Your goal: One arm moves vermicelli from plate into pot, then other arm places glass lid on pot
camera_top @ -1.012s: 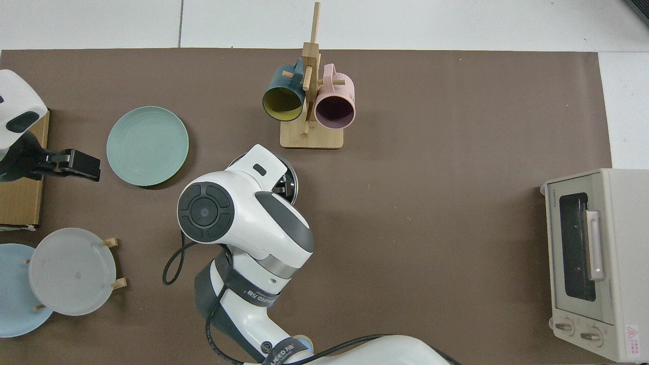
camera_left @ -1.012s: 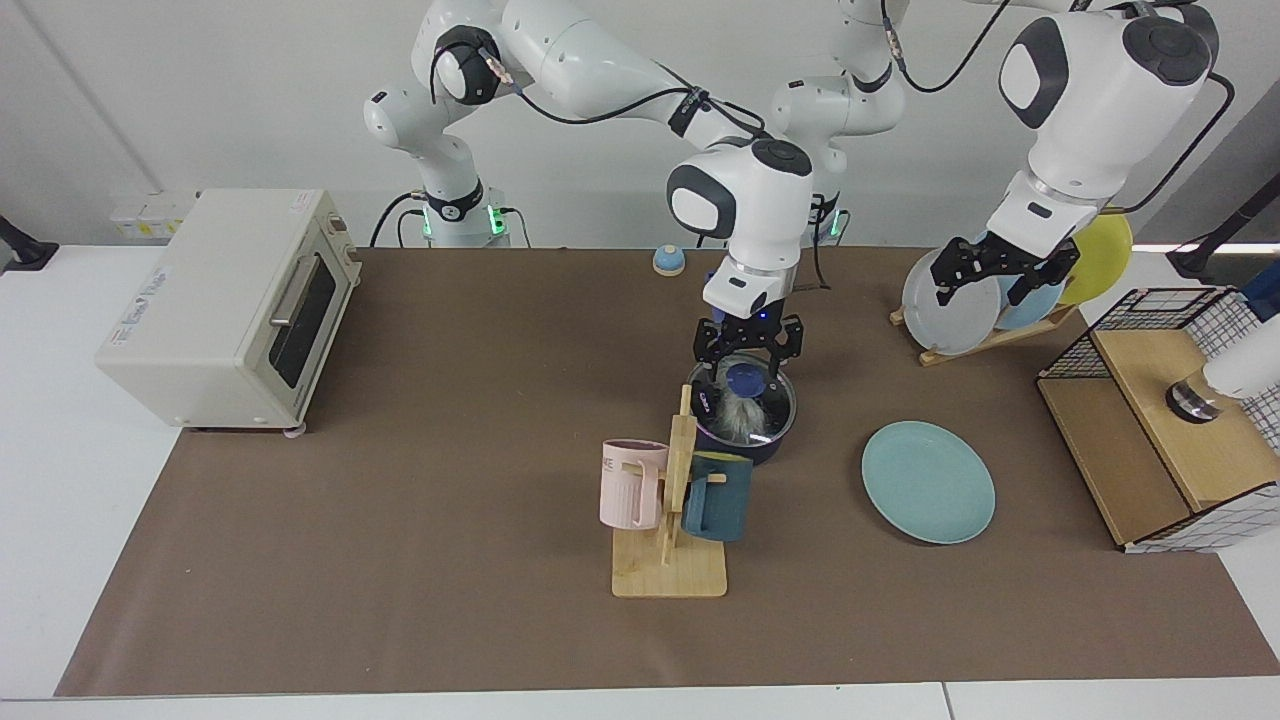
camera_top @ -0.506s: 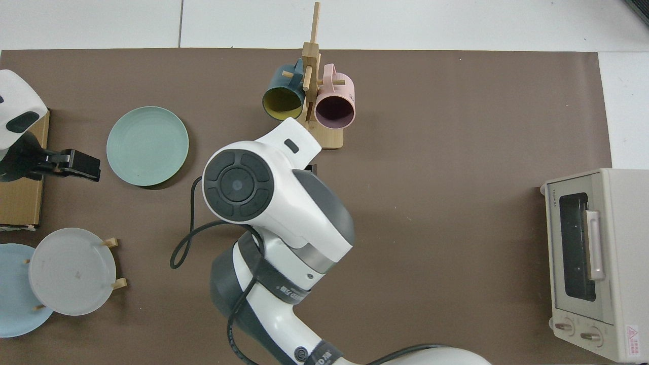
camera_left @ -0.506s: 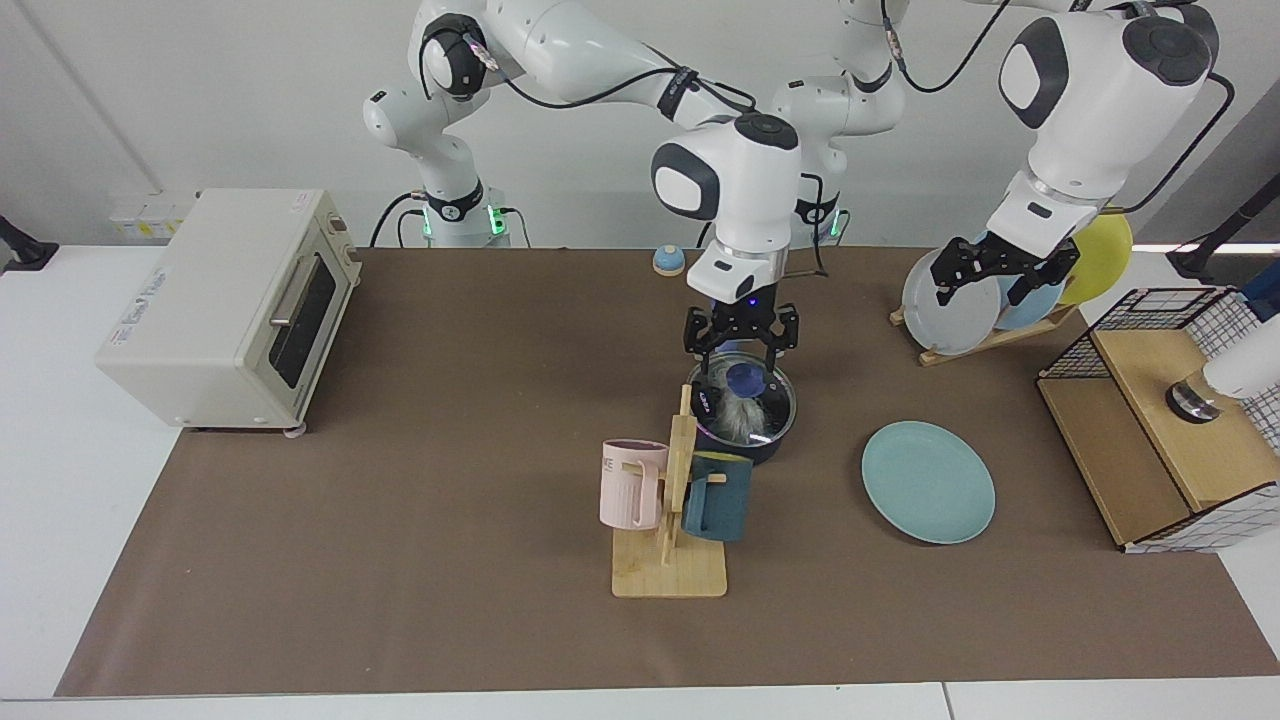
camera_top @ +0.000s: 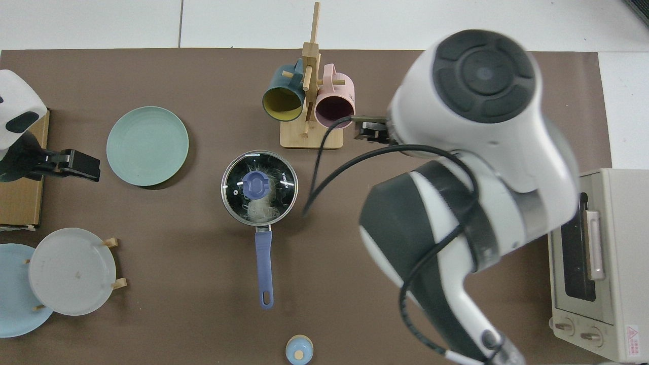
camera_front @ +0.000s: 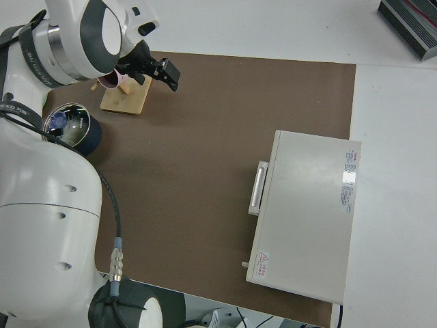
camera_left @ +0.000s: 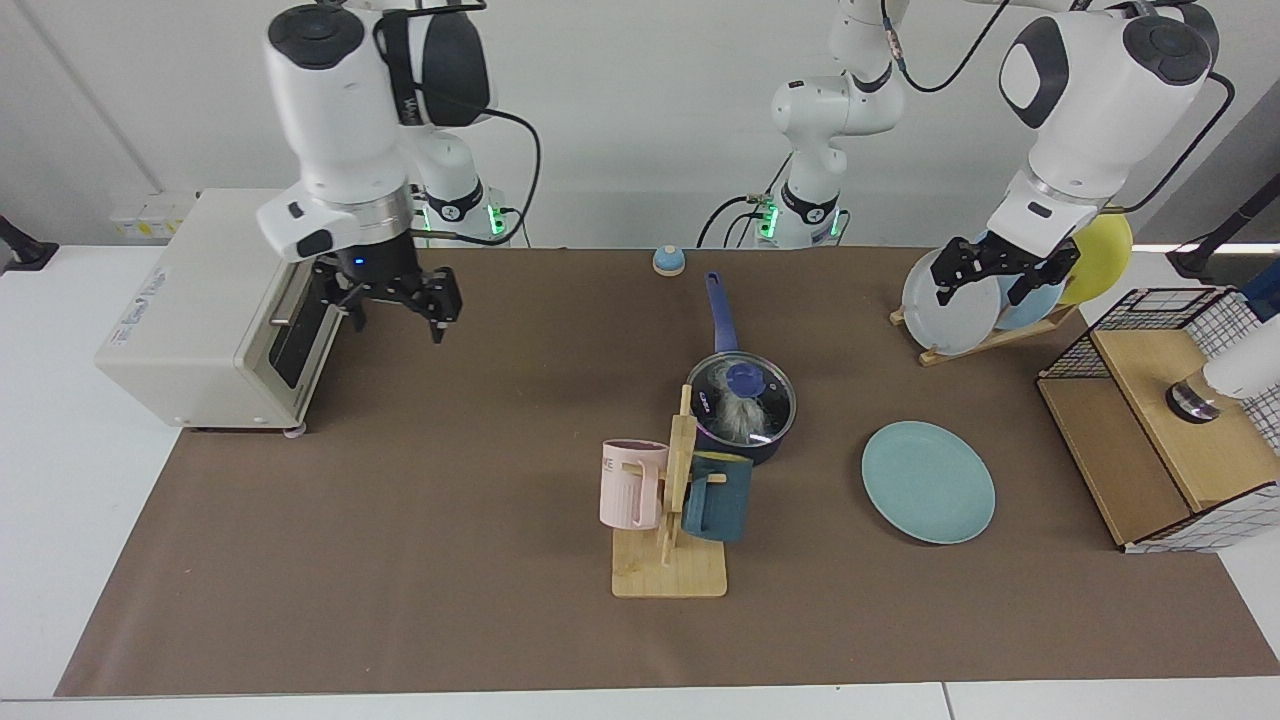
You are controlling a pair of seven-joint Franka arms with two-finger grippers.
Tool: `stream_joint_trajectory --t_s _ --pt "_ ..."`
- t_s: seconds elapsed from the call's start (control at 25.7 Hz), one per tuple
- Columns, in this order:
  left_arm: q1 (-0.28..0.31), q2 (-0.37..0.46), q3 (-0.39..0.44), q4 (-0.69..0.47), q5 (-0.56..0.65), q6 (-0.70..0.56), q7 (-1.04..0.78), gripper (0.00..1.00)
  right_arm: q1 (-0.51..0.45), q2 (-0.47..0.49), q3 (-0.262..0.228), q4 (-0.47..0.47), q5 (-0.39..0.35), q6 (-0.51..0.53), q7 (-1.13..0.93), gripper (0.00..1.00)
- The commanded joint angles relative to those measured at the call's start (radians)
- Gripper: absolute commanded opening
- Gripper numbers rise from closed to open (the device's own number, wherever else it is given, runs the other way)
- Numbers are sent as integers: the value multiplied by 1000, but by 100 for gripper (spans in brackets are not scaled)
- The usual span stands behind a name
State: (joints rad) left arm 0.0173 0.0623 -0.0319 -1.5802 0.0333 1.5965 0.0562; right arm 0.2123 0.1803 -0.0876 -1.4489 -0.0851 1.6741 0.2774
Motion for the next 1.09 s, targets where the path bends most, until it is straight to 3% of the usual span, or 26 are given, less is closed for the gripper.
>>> stream_joint_trajectory --t_s 0.0,0.08,0.27,0.54,1.05 --pt "-11 -13 12 -1 -1 -18 10 100 -115 -33 22 -57 60 -7 -107 99" --pt "-13 -12 12 0 -1 -21 7 100 -155 -33 22 -61 111 -7 -124 99" --pt "-14 -13 10 0 0 -27 7 100 -165 -54 19 -105 110 -4 -135 99" --pt "-13 -12 9 2 0 -27 8 100 -157 -189 19 -323 108 131 -141 99" --pt "-11 -13 9 0 -1 -29 13 100 -156 -191 20 -326 105 142 -144 99"
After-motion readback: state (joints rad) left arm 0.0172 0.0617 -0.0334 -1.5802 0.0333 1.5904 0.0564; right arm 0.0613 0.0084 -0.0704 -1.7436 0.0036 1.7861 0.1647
